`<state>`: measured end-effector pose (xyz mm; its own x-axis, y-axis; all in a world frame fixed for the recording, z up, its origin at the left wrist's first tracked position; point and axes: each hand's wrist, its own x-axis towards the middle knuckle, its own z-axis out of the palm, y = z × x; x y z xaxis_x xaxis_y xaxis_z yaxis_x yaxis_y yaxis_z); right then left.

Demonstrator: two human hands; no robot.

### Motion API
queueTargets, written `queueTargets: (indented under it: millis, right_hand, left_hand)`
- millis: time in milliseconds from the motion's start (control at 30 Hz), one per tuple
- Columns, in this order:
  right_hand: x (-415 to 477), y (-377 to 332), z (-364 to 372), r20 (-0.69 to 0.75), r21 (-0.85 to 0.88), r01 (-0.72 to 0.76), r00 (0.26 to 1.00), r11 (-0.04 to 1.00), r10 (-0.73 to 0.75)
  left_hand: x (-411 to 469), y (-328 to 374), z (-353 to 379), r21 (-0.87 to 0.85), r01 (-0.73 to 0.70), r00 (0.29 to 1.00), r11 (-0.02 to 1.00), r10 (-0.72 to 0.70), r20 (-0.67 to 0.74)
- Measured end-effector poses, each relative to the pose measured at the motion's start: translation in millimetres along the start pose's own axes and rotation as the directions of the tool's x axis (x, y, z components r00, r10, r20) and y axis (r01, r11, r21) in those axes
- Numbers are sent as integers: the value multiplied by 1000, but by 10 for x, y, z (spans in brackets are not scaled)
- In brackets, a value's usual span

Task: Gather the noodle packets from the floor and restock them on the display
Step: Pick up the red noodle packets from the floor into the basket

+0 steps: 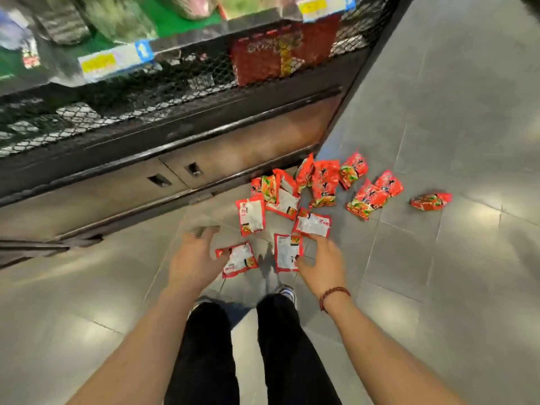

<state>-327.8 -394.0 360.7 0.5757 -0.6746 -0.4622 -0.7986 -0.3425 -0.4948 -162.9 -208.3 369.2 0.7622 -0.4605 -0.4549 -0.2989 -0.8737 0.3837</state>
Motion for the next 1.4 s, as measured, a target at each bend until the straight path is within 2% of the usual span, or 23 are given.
queueTargets:
  millis: [133, 200, 267, 433, 633, 767, 867, 967, 1100, 1167, 1233, 1333, 1400]
  right_hand:
    - [520, 369, 534, 52, -14, 27, 998, 1000, -26]
    - [785, 566, 885, 67, -18, 48, 997, 999, -46]
    - [1024, 797, 1281, 63, -21, 47, 997, 999, -46]
    - [1561, 1463, 2295, 49, -69, 18, 999, 997, -15]
    - [2097, 2230, 3341, 36, -168, -76, 996, 983, 84]
    - [2362, 2557, 3826, 14, -220, -169, 984, 961, 177]
    - [2508, 2696, 4086, 14, -231, -226, 972, 946, 236]
    - [2580, 2761, 4295, -37, -325, -236, 971, 916, 237]
    - [2595, 2817, 4364, -92, -334, -260, 966, 906, 243]
    - [2579, 2831, 4286, -118, -287, -232, 972, 929, 206]
    - [2583, 2807, 4158, -121, -185, -220, 972, 958, 200]
    - [2549, 2692, 3915, -84, 41, -220, 971, 975, 223]
    - [2431, 2514, 3754, -6, 246, -190, 980, 950, 198]
  left_hand:
    - [312, -311, 767, -77, 76, 997, 994, -77, -18]
    - [467, -485, 1214, -64, 165, 986, 984, -165, 5]
    - [635, -694, 1700, -50, 188, 982, 981, -186, 44]
    - [1135, -1227, 2860, 58, 97, 981, 994, -105, 163]
    - [1673, -1808, 3960, 196, -78, 977, 977, 35, 212]
    - [1957, -2102, 4372, 371, -179, 966, 911, 91, 243]
    - [2168, -2246, 4576, 460, -198, 964, 865, 88, 251]
    - [2322, -2396, 4790, 507, -207, 963, 837, 83, 255]
    - [2404, -2523, 4884, 457, -260, 965, 851, 212, 153]
    - [2406, -2507, 4856, 434, -291, 957, 853, 258, 134]
    - [2380, -2451, 4783, 373, -269, 963, 888, 246, 109]
    - [2272, -2371, 4593, 148, -140, 989, 979, 132, 62]
    - [2149, -2339, 4351, -164, 10, 998, 986, 1, 65]
